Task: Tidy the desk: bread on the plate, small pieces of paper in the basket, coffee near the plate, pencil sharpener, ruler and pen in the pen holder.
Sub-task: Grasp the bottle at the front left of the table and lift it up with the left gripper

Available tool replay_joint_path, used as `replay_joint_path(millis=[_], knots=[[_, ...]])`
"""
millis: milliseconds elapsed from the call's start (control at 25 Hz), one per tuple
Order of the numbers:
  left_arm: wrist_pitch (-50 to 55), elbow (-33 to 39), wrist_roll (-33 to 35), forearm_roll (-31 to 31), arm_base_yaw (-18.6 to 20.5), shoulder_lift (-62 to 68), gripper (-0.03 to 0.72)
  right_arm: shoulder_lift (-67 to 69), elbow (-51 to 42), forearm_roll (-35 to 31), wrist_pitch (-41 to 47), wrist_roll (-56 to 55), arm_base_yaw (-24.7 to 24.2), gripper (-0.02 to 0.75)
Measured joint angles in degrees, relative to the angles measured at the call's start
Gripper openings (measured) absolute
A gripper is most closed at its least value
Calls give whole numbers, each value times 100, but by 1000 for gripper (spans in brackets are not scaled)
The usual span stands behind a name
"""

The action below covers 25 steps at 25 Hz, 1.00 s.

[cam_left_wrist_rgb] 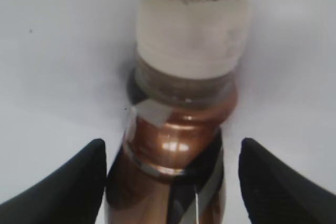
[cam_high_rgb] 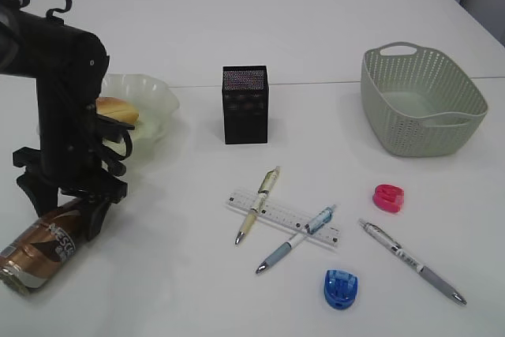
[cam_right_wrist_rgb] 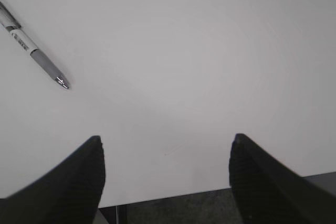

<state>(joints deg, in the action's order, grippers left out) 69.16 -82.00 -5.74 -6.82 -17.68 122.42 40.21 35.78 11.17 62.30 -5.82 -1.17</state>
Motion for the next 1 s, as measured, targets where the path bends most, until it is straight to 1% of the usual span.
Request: replay_joint_path(millis=[1000], knots=[[-58, -22, 0, -10, 0, 179, 560, 0, 11, 41, 0, -4, 0, 572]])
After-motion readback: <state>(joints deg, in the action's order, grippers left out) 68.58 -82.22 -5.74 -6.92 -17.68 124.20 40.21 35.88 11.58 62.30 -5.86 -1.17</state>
